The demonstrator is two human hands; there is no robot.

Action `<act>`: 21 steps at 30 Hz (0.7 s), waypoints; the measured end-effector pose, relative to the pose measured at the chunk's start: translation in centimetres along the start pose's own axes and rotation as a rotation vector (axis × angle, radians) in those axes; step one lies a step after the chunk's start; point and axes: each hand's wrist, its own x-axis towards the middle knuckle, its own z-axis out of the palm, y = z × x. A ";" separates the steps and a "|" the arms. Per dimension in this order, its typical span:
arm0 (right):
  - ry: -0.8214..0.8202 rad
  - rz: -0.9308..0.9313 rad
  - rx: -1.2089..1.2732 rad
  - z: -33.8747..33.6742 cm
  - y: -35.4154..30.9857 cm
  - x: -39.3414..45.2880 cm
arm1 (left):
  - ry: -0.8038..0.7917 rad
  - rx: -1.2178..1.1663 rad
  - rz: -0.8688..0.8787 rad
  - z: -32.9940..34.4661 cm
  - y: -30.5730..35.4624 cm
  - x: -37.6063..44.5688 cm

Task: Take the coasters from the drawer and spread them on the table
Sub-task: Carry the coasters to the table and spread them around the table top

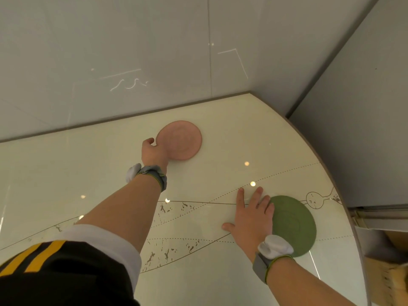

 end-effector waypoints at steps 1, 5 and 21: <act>-0.001 0.003 -0.001 0.0 0.0 0.0 | 0.003 0.002 -0.006 -0.3 -0.4 -0.2; -0.014 0.008 -0.019 -0.3 -0.2 -0.1 | -0.011 0.025 -0.012 -2.6 -2.1 -2.2; 0.053 -0.180 -0.166 2.7 -1.5 -8.0 | 0.060 0.176 -0.092 -22.8 -19.8 -22.1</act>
